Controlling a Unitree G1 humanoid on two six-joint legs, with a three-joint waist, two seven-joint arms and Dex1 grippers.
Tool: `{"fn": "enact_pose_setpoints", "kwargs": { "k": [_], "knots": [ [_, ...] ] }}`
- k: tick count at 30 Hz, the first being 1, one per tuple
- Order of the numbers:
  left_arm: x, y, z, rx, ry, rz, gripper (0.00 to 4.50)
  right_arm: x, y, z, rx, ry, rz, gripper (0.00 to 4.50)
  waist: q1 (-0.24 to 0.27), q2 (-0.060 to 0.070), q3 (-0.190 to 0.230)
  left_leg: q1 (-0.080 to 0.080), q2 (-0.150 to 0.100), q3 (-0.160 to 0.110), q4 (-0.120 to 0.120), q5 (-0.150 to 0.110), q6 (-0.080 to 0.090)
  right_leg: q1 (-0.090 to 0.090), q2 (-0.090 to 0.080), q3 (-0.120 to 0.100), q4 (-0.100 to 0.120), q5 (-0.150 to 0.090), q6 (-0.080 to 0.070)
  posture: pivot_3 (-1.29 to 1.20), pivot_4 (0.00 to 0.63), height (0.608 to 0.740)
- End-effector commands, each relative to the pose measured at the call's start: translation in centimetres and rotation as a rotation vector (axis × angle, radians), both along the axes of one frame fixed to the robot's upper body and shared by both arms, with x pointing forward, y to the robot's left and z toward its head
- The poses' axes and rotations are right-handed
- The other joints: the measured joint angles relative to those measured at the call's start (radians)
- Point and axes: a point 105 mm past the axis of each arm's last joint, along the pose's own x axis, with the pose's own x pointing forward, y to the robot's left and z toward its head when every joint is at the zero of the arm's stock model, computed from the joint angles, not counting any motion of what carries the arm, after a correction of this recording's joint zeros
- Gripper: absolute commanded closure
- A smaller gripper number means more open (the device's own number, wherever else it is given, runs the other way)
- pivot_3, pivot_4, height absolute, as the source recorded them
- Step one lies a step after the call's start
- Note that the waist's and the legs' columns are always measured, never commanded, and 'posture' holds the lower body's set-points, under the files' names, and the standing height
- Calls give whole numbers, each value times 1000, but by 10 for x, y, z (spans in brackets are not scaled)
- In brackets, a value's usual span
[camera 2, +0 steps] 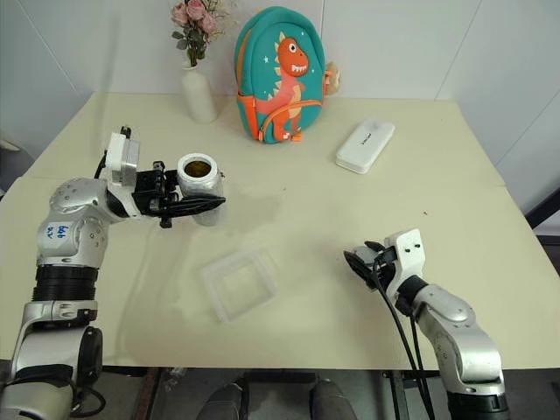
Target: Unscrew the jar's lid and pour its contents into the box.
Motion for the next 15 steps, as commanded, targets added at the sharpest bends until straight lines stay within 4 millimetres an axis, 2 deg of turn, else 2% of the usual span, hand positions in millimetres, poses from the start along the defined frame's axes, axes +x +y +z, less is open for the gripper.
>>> {"fn": "enact_pose_setpoints", "kwargs": {
  "k": [1, 3, 4, 6, 8, 12, 15],
  "knots": [
    [-5, 1, 6, 26, -65, 5, 2443, 1, -4, 2, 6, -33, -23, 1949, 2, 0, 0, 0, 0, 0, 0, 0, 0, 0, 0, 0, 0, 0, 0, 0, 150, 740],
    [-6, 1, 7, 33, -98, 13, 2443, 2, -9, -5, 3, -9, -46, 1949, 3, 0, 0, -1, 0, 0, 0, 0, 0, 0, 0, 0, -1, 0, 0, 0, 150, 740],
    [-7, 1, 8, 36, -112, 16, 2443, 2, -12, -8, -2, 9, -53, 1243, 3, 0, 0, -1, 0, 0, 0, 0, 0, 0, 0, 0, -1, 0, 0, 0, 150, 740],
    [-6, 1, 8, 64, -151, 27, 2443, 1, -16, -10, -34, -3, -53, 682, 4, 0, 0, 0, 0, 0, 0, 0, 0, 0, 0, 0, -1, 0, 0, 0, 150, 740],
    [-7, 1, 8, 90, -185, 29, 2443, 2, -21, 2, -22, -49, -64, 21, 4, 0, 0, 0, 0, 0, 0, 0, 0, 0, 0, 0, 0, 0, 0, 0, 150, 740],
    [-6, 0, 9, 129, -247, 36, 2443, -10, -17, 32, 83, -140, 34, 21, 3, 0, 0, 0, 0, 0, 0, 0, 0, 0, 0, 0, 0, 0, 0, 0, 150, 740],
    [-1, -2, 5, 244, -379, 86, 2443, -46, -4, 41, 38, -92, 277, 21, 6, 1, 0, -1, 0, 0, 0, 0, 0, 0, 0, 0, -1, 0, 0, 0, 150, 740]
  ]
}}
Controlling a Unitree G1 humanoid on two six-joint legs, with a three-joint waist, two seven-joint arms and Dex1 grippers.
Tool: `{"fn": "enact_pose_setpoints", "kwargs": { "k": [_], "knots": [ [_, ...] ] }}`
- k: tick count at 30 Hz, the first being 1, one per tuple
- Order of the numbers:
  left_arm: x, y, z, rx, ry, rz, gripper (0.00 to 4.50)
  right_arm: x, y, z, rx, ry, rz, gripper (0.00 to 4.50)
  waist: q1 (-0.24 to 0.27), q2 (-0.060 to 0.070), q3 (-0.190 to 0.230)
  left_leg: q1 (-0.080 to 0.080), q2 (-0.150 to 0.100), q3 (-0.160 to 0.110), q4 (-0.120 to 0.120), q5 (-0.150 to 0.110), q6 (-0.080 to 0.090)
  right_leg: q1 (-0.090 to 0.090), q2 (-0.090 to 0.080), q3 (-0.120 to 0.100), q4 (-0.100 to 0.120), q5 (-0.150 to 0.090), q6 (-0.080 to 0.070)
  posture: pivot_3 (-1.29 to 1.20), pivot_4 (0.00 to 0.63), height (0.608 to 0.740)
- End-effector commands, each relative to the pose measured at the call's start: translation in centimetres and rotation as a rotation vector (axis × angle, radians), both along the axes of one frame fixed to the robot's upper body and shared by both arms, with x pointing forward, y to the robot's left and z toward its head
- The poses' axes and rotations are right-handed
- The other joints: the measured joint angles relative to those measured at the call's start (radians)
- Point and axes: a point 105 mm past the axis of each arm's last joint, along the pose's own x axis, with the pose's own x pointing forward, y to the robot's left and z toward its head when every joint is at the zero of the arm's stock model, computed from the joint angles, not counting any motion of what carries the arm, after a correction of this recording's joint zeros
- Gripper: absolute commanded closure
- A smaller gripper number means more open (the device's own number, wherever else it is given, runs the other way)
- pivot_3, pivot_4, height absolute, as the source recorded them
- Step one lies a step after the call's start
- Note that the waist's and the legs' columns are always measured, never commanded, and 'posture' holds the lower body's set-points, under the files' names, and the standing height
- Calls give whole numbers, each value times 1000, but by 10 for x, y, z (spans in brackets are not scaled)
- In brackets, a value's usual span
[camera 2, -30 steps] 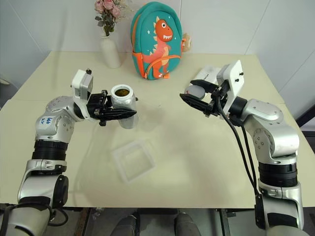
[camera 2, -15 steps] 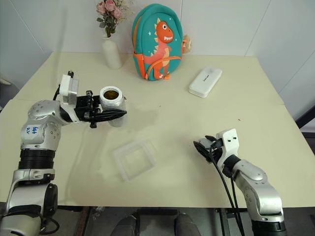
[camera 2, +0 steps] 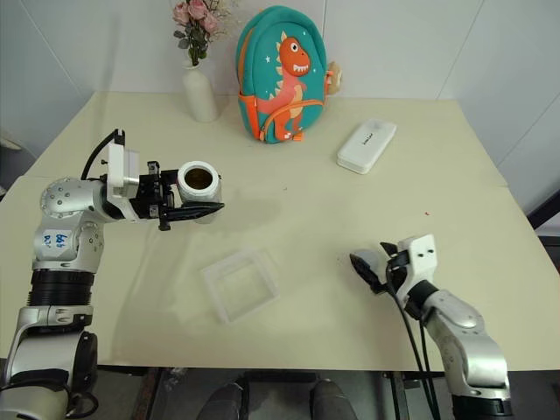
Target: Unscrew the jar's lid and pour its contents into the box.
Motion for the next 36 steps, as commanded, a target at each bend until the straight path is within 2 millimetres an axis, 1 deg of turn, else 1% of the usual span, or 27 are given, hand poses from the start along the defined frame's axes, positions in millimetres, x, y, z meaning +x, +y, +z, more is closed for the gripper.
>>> {"fn": "enact_pose_setpoints", "kwargs": {
  "k": [1, 2, 4, 7, 8, 11, 14, 15, 17, 22, 25, 27, 28, 29, 33, 34, 36],
  "knots": [
    [3, 1, 5, 122, -180, 57, 2443, -38, 15, 24, -26, -14, 245, 21, 4, 0, 0, 0, 0, 0, -1, 0, 0, 1, 0, 0, -1, 0, 0, 0, 150, 740],
    [5, 0, 7, 149, -242, 74, 2443, -42, 15, 29, -26, -9, 267, 21, 8, 0, 0, 0, 0, 0, -1, 0, 0, 1, 0, 0, -2, 0, 0, 0, 150, 740],
    [7, -3, 6, 229, -349, 81, 2443, -43, 12, 37, -40, -14, 270, 21, 10, -1, 0, 0, 0, 0, 0, 0, 0, 1, 0, 0, -2, 0, 0, 0, 150, 740],
    [6, -13, 0, 414, -590, 44, 2443, -51, 12, 50, -41, -12, 317, 21, 15, -1, 0, 0, 0, 0, 2, 0, 0, 2, 0, 1, -2, 2, 2, 0, 150, 740],
    [5, -18, 1, 452, -673, 15, 2443, -57, 14, 52, -37, 4, 355, 21, 19, -1, 0, 0, 0, 1, 2, 0, 1, 2, 0, 1, -3, 2, 2, 0, 150, 740],
    [4, -27, 3, 503, -826, -26, 2443, -68, 17, 55, -26, 47, 418, 21, 25, -1, 0, 0, 0, 1, 2, 0, 1, 2, 0, 1, -3, 3, 2, 0, 150, 740],
    [-6, -39, 8, 514, -961, -101, 2443, -71, 17, 53, -54, 64, 445, 21, 25, -1, 0, -1, 0, 1, 2, 0, 2, 3, 0, 2, -5, 3, 3, 0, 150, 740],
    [-9, -41, 9, 545, -1040, -125, 2443, -66, 15, 54, -55, 53, 434, 21, 24, -1, 0, -1, 0, 1, 2, 0, 2, 3, 0, 2, -5, 3, 3, 0, 150, 740],
    [-14, -43, 7, 585, -1132, -163, 2443, -59, 16, 57, -51, 34, 424, 21, 19, -1, 0, -1, 0, 1, 2, 0, 2, 2, 0, 2, -5, 3, 3, 0, 150, 740],
    [-26, -52, 0, 620, -1309, -260, 2443, -52, 20, 57, -46, 25, 437, 21, 24, -1, 0, -1, 0, 2, 3, 0, 2, 2, 1, 2, -4, 3, 4, 0, 150, 740],
    [-31, -52, -7, 656, -1378, -307, 2443, -49, 22, 57, -44, 22, 440, 21, 25, -1, 0, -1, 0, 2, 4, 0, 2, 2, 0, 2, -4, 4, 4, 0, 150, 740],
    [-32, -47, -14, 739, -1458, -358, 2443, -47, 23, 56, -46, 23, 453, 21, 24, -1, 0, -1, 0, 2, 4, 0, 2, 2, 0, 2, -4, 4, 4, 0, 150, 740],
    [-35, -48, -15, 766, -1507, -379, 2443, -45, 24, 54, -46, 27, 462, 21, 23, -1, 0, -1, 0, 2, 4, 0, 2, 2, 0, 2, -4, 4, 4, 0, 150, 740],
    [-35, -49, -15, 792, -1542, -386, 2443, -43, 26, 53, -51, 27, 472, 21, 23, -1, 0, -1, 0, 2, 4, 0, 2, 2, 1, 2, -4, 4, 4, 0, 150, 740],
    [-37, -59, -5, 788, -1669, -359, 2443, -34, 32, 54, -50, 18, 498, 21, 25, -1, 0, -1, 0, 3, 6, 0, 2, 3, 0, 3, -4, 4, 5, 0, 150, 740],
    [-36, -60, 1, 780, -1701, -326, 2443, -32, 35, 54, -50, 14, 511, 21, 25, -1, 0, -1, 0, 3, 6, 0, 2, 3, 0, 3, -4, 4, 5, 0, 150, 740],
    [-26, -59, 2, 825, -1709, -288, 2443, -29, 39, 55, -45, 11, 529, 21, 25, -1, 0, -1, 0, 3, 7, 0, 2, 3, 0, 3, -4, 5, 6, 0, 150, 740]
  ]
}}
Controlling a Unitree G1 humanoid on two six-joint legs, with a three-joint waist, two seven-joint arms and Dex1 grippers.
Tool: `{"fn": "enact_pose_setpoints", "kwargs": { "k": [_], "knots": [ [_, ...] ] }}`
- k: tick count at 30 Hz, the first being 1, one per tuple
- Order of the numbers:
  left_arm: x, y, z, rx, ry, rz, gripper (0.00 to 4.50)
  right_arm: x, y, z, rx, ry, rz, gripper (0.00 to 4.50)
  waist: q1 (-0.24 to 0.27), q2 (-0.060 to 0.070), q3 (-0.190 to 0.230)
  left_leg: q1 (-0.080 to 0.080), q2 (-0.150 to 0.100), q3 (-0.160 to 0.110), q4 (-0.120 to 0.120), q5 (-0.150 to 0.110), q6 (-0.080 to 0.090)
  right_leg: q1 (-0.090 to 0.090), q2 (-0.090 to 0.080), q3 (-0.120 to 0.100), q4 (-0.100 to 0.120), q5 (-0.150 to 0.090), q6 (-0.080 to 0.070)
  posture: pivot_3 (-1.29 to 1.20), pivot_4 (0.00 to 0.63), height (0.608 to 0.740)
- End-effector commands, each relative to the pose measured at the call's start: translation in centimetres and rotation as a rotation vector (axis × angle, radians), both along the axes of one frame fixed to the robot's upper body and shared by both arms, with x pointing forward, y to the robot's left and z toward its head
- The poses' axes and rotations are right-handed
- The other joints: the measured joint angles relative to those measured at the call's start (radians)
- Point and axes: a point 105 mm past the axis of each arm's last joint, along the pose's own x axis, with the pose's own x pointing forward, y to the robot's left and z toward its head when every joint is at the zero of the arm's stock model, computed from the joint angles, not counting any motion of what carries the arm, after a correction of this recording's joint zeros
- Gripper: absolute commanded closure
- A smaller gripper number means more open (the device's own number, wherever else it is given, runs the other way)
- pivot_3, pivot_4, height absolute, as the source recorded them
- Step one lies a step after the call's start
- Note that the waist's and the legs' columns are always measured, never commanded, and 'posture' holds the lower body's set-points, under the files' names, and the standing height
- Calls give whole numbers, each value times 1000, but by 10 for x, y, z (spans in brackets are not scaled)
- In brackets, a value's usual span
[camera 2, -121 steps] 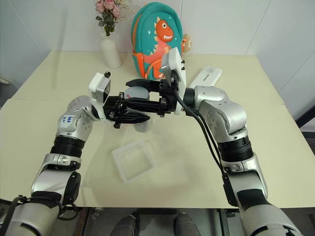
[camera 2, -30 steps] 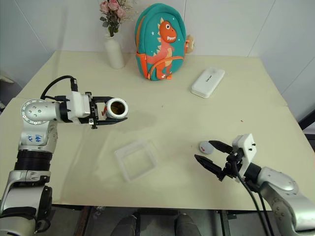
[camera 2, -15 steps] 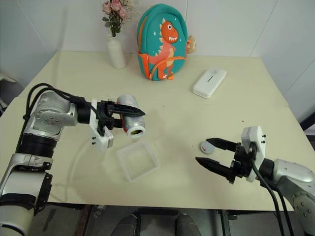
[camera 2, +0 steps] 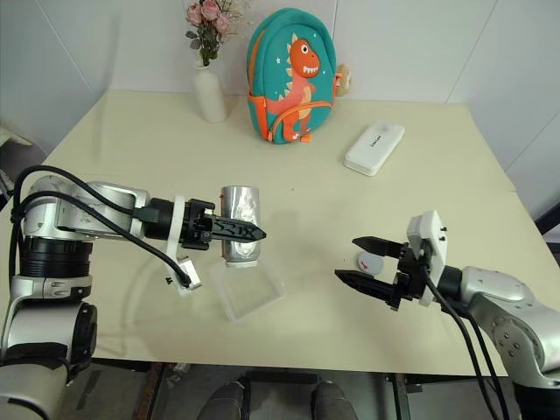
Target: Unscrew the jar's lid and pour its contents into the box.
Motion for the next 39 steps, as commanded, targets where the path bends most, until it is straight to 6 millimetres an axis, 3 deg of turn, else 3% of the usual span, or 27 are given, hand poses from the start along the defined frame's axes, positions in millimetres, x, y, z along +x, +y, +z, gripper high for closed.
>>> {"fn": "enact_pose_setpoints", "kwargs": {
  "k": [1, 11, 15, 18, 23, 26, 27, 30, 32, 34, 35, 39],
  "knots": [
    [12, 2, 13, -15, -103, 43, 2443, 3, 6, 6, 14, -34, 33, 21, -1, 0, 0, 0, 0, 0, 0, 0, 0, 0, 0, 0, 0, 0, 0, 0, 150, 740],
    [23, -2, 11, -39, -274, -90, 2443, 8, 15, 7, 8, -35, 76, 21, 0, 0, 0, 0, 0, 0, 0, 0, 0, 0, 0, 1, 1, 0, 0, 0, 150, 740],
    [34, -2, 25, -207, -168, -21, 2443, 13, 18, 10, 13, -56, 75, 21, 0, 0, 0, 0, 0, 0, 0, 0, 1, -1, 0, 1, 3, 0, 0, 0, 150, 740],
    [57, 14, 34, -479, 62, 169, 2443, 13, 19, 9, 17, -60, 75, 21, -2, 0, 0, 1, -1, 0, -1, 1, 1, -1, 0, 1, 4, 0, 0, 0, 150, 740],
    [58, 24, 33, -706, 310, 267, 2443, 11, 17, 9, 29, -65, 87, 21, -5, 0, 0, 1, 0, 1, -2, 1, 1, -3, 0, 0, 6, 0, -1, 0, 150, 740],
    [68, 42, 30, -1015, 582, 392, 2443, 4, 11, 14, -3, -178, 115, 21, -1, 1, 0, 1, 0, 1, -2, 1, 1, -2, -1, 0, 6, -1, -2, 0, 150, 740],
    [72, 47, 27, -1142, 741, 417, 2443, 1, 10, 14, -13, -180, 139, 21, -2, 1, 0, 1, 0, 1, -2, 1, 1, -2, 0, 0, 6, -1, -2, 0, 150, 740],
    [79, 62, 26, -1349, 943, 444, 2443, -2, 6, 16, -14, -162, 169, 21, -2, 0, 0, 1, 0, 0, 0, 1, 0, -2, 0, -1, 8, -1, -1, 0, 150, 740],
    [89, 76, 12, -1578, 1327, 461, 2443, 0, 2, 25, 1, -178, 170, 21, -2, 0, 0, 1, 0, -1, 2, 2, 0, -1, 0, -1, 9, 0, -1, 0, 150, 740],
    [90, 79, -6, -1641, 1642, 456, 2443, 0, -4, 32, 1, -196, 169, 21, -5, 0, 0, 2, 0, -1, 4, 2, 1, 0, 0, -1, 10, 1, -1, 0, 150, 740],
    [89, 80, -11, -1638, 1717, 462, 2443, 0, -7, 33, -5, -204, 168, 21, -8, 1, 0, 2, 0, -1, 4, 2, 1, 0, 0, -1, 10, 1, -1, 0, 150, 740],
    [89, 84, -15, -1607, 1823, 479, 2443, -1, -17, 34, -58, -252, 173, 21, -5, 0, 0, 2, 0, -2, 5, 2, 1, 1, 0, -1, 9, 1, -1, 0, 150, 740]
  ]
}}
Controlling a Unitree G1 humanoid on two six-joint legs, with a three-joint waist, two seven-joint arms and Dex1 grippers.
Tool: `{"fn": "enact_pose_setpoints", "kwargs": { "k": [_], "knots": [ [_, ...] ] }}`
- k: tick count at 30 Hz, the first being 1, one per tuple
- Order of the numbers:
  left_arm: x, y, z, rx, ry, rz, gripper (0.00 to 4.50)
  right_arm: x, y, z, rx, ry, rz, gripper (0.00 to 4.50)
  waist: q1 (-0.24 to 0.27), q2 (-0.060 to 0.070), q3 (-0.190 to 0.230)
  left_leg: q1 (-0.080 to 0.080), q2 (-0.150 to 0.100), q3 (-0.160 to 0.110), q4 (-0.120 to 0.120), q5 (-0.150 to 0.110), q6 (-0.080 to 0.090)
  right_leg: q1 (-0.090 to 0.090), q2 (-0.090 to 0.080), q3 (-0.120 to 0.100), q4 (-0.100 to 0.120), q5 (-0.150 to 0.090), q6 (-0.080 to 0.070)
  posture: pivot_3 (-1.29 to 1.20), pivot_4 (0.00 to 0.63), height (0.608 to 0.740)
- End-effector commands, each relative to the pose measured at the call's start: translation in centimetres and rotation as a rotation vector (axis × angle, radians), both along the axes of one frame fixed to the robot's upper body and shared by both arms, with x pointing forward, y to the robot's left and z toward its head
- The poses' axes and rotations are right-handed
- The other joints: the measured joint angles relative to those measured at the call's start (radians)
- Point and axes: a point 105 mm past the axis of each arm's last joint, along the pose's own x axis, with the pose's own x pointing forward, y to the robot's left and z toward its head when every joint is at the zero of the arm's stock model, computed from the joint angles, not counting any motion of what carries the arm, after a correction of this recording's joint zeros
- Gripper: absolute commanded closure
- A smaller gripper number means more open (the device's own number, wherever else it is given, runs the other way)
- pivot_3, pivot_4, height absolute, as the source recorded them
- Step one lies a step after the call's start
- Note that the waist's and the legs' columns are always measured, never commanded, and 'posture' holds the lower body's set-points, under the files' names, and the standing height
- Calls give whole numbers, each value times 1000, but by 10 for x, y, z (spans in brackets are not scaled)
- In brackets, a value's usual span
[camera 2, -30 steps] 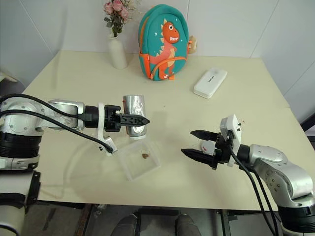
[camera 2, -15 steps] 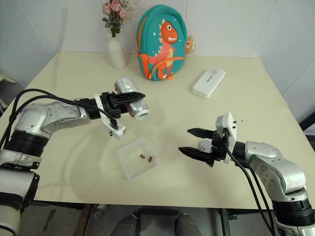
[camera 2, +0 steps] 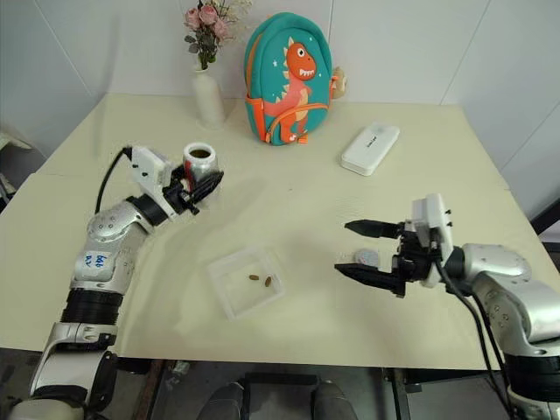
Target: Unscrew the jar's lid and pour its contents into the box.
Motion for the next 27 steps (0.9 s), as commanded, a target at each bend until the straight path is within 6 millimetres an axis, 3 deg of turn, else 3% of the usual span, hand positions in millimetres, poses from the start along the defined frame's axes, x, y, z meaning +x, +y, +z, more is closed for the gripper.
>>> {"fn": "enact_pose_setpoints", "kwargs": {
  "k": [1, 4, 7, 14, 18, 25, 27],
  "knots": [
    [0, 8, 14, -67, 16, -53, 2443, -3, -12, 20, -19, -124, -6, 21, 3, 0, 0, 0, 0, 0, 0, 0, 0, 0, 0, 0, 0, 0, 0, 0, 150, 740],
    [3, 11, -1, -116, 133, -106, 2443, -6, -20, 43, 38, -178, -15, 21, 4, 0, 0, -1, 0, 0, 1, 0, 0, 0, 0, 0, -1, 0, 0, 0, 150, 740],
    [2, 6, -15, -39, 152, -153, 2443, -10, -23, 27, -34, -137, -7, 21, 4, 0, 0, 0, 0, 0, 0, 0, 0, 1, 0, 0, -2, 0, 0, 0, 150, 740],
    [3, 1, -33, -28, 194, -199, 2443, -10, -17, 25, -18, -122, -45, 21, 3, 0, 0, -1, 0, 0, -1, 0, 0, 0, 0, 0, -3, 0, 0, 0, 150, 740],
    [4, 0, -34, 29, 154, -195, 2443, -10, -16, 23, -24, -110, -57, 21, 4, 0, 0, -1, 0, 0, -1, 0, 0, 1, 0, 0, -4, 0, 0, 0, 150, 740],
    [-5, -2, -35, 46, 137, -215, 260, -8, -13, 20, -28, -103, -57, 0, 3, 0, 0, -1, 0, 0, -1, 0, 0, 1, 0, 0, -4, 1, 0, 0, 150, 740],
    [-8, -1, -35, 58, 127, -213, 44, -6, -11, 20, -25, -104, -54, 0, 3, 0, 0, -1, 0, 0, -1, 0, 0, 1, 0, 0, -4, 1, 0, 0, 150, 740]
  ]
}}
